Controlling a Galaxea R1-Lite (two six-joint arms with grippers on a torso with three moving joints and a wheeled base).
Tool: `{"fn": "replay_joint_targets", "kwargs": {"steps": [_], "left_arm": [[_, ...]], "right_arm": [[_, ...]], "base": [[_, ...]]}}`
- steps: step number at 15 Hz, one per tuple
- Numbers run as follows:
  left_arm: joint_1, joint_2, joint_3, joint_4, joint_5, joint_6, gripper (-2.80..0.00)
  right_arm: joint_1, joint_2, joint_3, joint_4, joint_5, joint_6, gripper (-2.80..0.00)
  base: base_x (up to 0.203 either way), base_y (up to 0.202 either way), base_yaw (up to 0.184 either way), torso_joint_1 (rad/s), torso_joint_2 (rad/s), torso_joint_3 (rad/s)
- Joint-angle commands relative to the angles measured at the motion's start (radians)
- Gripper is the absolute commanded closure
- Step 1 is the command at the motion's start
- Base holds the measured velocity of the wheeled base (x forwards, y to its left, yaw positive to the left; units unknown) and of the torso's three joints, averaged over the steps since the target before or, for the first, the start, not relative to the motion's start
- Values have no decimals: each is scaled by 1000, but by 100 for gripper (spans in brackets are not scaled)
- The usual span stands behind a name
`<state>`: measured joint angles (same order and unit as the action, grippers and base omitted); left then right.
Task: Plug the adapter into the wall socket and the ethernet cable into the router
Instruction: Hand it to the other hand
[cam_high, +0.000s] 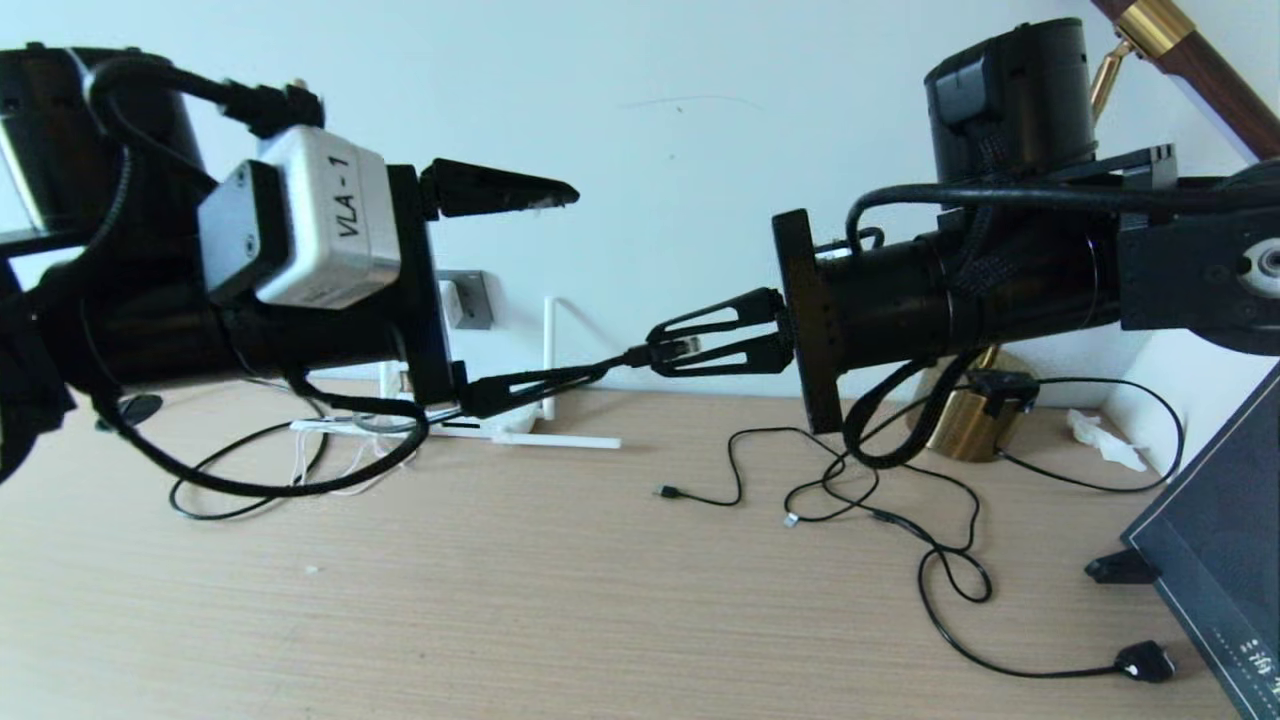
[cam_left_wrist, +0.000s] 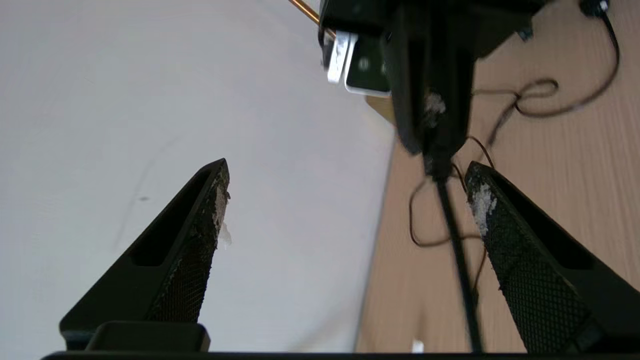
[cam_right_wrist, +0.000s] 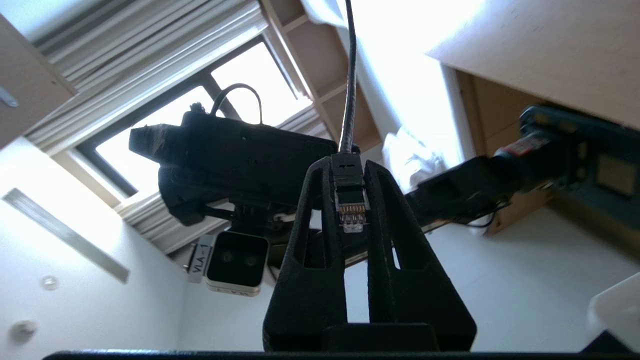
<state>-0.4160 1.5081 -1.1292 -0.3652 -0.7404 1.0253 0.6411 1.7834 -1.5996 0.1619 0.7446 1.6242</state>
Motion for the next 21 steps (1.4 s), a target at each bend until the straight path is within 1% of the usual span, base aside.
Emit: {"fn": "replay_joint_targets", "kwargs": {"steps": [1,4,5,7,9,10,11,14,19,21], "left_arm": [[-1,-27,27,-32,-11,-20,-280],[-1,-81,106,-33,-16,-22,-280],[-1,-95,127,-34,-16,-22,-280],[-1,-101,134,-52,-16,-25,-280],[-3,-100,142,-115,-16,-69,-280],[-4,-94,149,-146,-16,-89,-280],[-4,-94,155,-153,-16,-97,-280],[-4,-105,187,-155,-16,-99,-280],[-3,-135,229,-161,-16,-114,-280],[-3,-138,229,-174,-16,-130,-280]], "right_arm": [[4,33,-55,0,14,47,0],[12,132,-194,-1,19,135,0],[17,149,-211,-1,20,148,0],[26,162,-216,-4,21,153,0],[26,172,-239,-4,22,175,0],[27,177,-261,-4,24,201,0],[28,180,-277,-4,32,226,0],[29,178,-283,-3,73,233,0],[19,149,-272,2,185,260,0],[17,146,-264,4,190,260,0]], "base": [[0,0,0,0,0,0],[0,0,0,0,0,0],[0,0,0,0,0,0],[0,0,0,0,0,0],[0,0,0,0,0,0],[0,0,0,0,0,0],[0,0,0,0,0,0],[0,0,0,0,0,0],[0,0,0,0,0,0],[0,0,0,0,0,0]]}}
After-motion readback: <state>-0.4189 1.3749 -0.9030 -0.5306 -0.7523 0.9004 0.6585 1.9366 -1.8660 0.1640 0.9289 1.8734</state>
